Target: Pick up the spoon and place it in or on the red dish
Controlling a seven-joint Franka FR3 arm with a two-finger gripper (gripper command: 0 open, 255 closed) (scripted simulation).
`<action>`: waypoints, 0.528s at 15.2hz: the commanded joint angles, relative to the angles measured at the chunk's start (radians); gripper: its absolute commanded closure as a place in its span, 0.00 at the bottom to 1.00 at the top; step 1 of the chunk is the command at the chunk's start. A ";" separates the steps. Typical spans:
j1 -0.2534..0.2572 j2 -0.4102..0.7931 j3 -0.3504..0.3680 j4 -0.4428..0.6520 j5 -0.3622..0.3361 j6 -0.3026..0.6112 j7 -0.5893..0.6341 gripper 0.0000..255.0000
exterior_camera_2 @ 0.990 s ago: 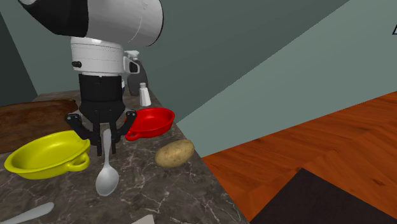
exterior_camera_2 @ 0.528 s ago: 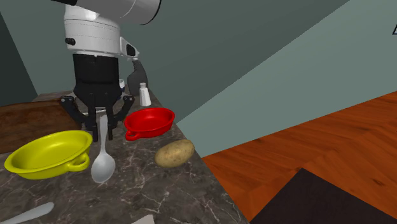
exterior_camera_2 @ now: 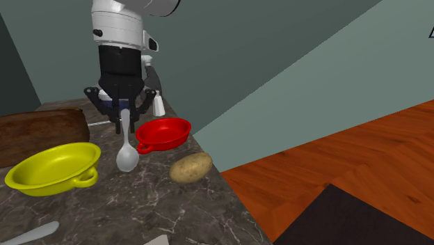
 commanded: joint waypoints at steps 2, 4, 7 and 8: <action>-0.031 0.040 -0.025 0.065 -0.013 -0.036 -0.049 1.00; -0.050 0.076 -0.041 0.120 -0.023 -0.062 -0.079 1.00; -0.076 0.136 -0.063 0.214 -0.039 -0.106 -0.120 1.00; -0.085 0.159 -0.070 0.248 -0.044 -0.121 -0.134 1.00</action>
